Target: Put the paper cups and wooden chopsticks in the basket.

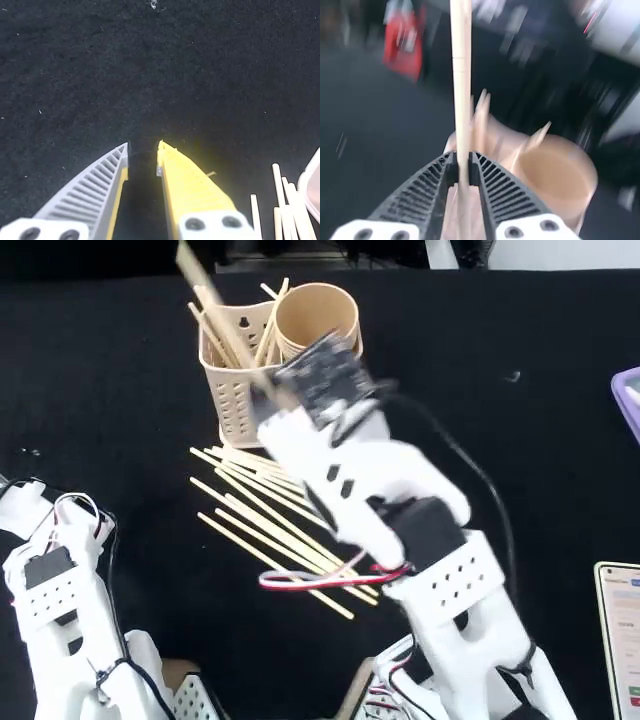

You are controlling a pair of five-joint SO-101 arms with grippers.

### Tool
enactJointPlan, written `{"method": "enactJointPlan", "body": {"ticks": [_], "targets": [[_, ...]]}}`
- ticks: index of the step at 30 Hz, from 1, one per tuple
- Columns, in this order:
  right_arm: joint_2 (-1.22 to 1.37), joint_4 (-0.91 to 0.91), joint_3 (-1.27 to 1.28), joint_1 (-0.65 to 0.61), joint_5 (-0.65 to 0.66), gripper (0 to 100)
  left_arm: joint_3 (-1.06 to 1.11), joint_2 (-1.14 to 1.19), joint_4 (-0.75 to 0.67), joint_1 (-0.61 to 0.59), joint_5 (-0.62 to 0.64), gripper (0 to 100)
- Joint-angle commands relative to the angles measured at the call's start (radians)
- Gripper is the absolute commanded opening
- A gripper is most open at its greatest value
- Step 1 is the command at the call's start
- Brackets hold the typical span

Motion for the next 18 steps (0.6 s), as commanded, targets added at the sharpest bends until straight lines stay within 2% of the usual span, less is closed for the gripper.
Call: {"method": "enactJointPlan", "body": {"ticks": [1,9,18], "targets": [[0.110,-0.338,-0.119,0.038,0.009,1.1,-0.013,-0.026,-0.020,0.041,0.005,11],[0.427,-0.649,-0.332,0.038,0.009,1.1,-0.010,-0.026,-0.020,0.053,0.005,11],[0.713,-0.686,-0.472,0.040,0.006,1.1,-0.010,-0.026,-0.020,0.051,0.005,11]]}}
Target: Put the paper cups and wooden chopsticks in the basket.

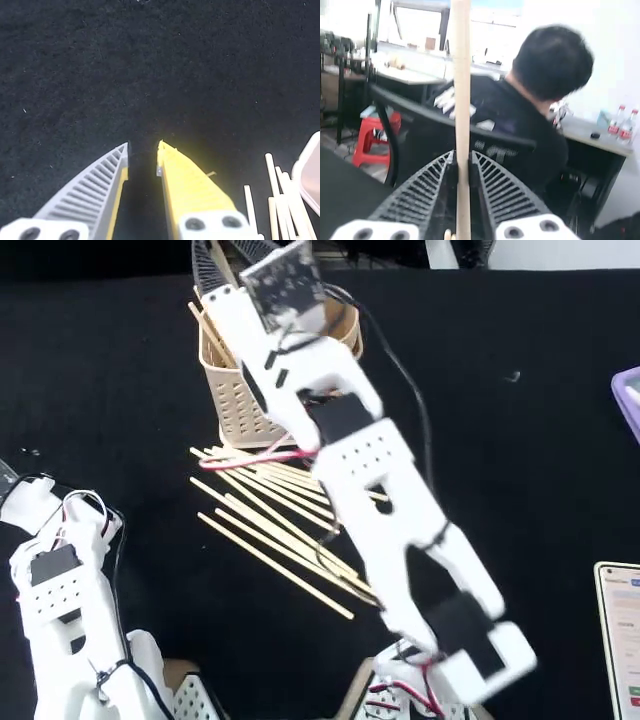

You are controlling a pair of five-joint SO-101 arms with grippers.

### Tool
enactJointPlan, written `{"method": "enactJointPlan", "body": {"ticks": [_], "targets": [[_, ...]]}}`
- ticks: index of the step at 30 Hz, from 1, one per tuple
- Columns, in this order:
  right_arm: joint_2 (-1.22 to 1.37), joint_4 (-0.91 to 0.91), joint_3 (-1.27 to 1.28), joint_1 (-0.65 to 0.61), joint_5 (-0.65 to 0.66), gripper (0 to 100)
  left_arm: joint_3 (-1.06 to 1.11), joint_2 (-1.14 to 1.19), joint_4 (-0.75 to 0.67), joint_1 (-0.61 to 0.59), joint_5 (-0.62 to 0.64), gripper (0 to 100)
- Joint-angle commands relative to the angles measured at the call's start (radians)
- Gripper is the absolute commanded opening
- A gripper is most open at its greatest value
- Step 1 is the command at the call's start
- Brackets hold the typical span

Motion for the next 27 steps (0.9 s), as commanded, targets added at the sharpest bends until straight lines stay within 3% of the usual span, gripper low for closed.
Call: {"method": "enactJointPlan", "body": {"ticks": [1,6,14,19,27], "targets": [[0.068,-0.029,-0.082,0.020,-0.018,1.1,-0.010,-0.026,-0.020,0.007,0.005,11],[0.096,-0.023,-0.073,0.068,-0.218,1.1,-0.010,-0.026,-0.020,0.007,0.005,11],[0.070,0.012,0.028,0.055,-0.215,2.1,-0.013,-0.026,-0.020,0.007,0.005,11],[-0.004,0.114,0.059,0.029,-0.216,17.5,-0.015,-0.026,-0.020,0.005,0.005,11],[-0.249,0.276,0.062,0.029,-0.215,11.4,-0.013,-0.026,-0.020,0.004,0.005,11]]}}
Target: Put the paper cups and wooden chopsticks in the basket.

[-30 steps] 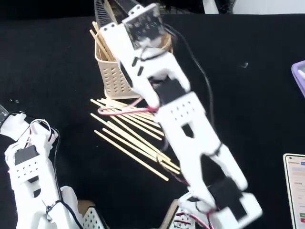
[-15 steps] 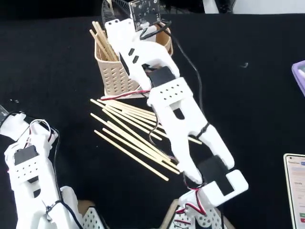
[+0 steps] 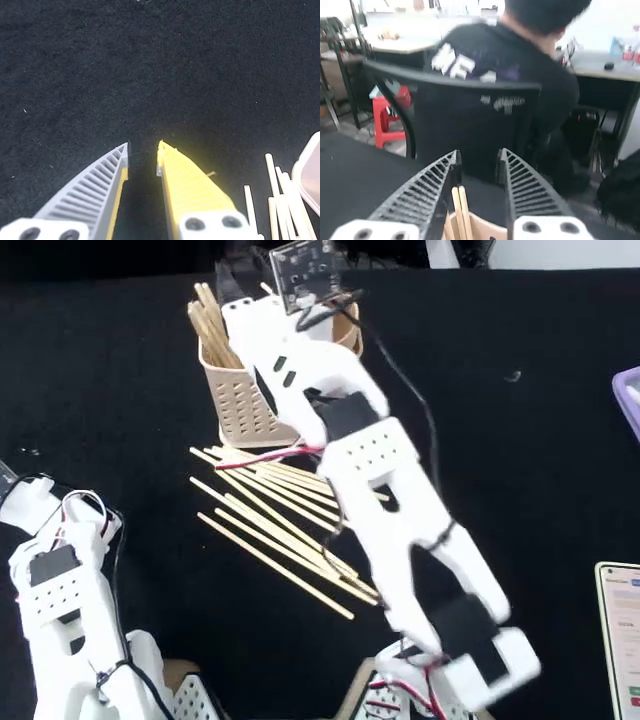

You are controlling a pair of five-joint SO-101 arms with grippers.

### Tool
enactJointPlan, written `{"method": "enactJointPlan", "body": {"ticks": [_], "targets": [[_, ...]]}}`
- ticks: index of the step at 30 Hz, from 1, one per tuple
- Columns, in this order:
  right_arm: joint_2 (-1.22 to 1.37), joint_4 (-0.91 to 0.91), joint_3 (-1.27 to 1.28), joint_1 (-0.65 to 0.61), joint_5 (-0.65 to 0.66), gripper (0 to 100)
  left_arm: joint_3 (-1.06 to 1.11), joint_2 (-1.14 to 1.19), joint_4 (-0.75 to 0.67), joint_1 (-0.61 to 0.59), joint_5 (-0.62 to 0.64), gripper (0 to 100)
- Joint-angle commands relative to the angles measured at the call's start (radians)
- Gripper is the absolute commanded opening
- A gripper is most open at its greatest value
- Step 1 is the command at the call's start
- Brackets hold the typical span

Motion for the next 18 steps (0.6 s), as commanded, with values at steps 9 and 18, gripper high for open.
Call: {"method": "enactJointPlan", "body": {"ticks": [9,18], "targets": [[-0.384,0.898,0.148,-0.083,0.002,11.6,-0.013,-0.026,-0.020,0.005,0.005,11],[-0.254,0.548,0.734,-0.178,0.143,11.7,-0.012,-0.026,-0.020,0.005,0.005,11]]}}
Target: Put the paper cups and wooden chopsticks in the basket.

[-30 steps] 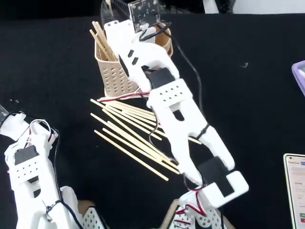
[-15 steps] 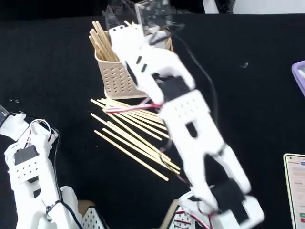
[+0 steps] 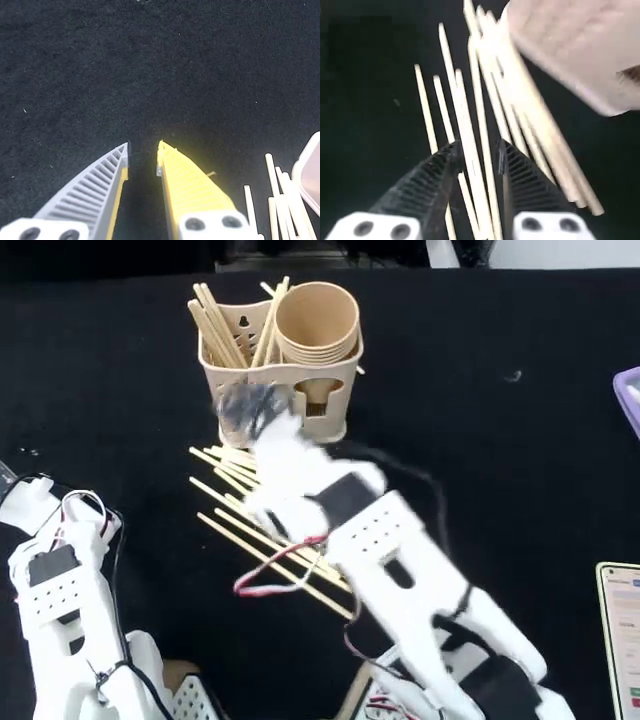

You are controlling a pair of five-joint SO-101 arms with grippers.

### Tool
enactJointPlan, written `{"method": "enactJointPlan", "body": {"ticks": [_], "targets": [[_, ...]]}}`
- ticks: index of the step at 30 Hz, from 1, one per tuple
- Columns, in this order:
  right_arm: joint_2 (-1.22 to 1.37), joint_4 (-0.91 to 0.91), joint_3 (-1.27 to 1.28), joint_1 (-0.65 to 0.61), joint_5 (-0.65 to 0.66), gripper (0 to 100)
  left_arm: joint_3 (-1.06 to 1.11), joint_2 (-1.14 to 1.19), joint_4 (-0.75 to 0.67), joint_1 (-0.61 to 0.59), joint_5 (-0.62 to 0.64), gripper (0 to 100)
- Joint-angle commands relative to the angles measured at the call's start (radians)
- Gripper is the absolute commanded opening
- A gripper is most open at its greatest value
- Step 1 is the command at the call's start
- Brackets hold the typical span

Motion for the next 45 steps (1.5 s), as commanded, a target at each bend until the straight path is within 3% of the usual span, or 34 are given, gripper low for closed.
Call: {"method": "enactJointPlan", "body": {"ticks": [1,5,11,17,21,39,45], "targets": [[0.074,-0.287,0.208,-0.017,0.021,11.7,-0.012,-0.026,-0.020,0.005,0.005,11],[0.231,-0.354,0.171,-0.020,0.052,11.7,-0.012,-0.026,-0.020,0.005,0.005,11],[0.515,-0.199,-0.074,-0.025,0.092,11.8,-0.012,-0.026,-0.020,-0.001,0.005,11],[0.595,-0.126,-0.174,-0.025,0.143,11.3,-0.012,-0.026,-0.020,-0.001,0.005,11],[0.573,-0.124,-0.173,-0.017,0.172,0.6,-0.012,-0.026,-0.020,-0.001,0.005,11],[0.245,0.078,-0.179,-0.017,0.178,1.1,-0.012,-0.026,-0.020,0.001,0.005,11],[0.079,0.127,-0.262,-0.018,0.241,1.1,-0.012,-0.026,-0.020,0.004,0.005,11]]}}
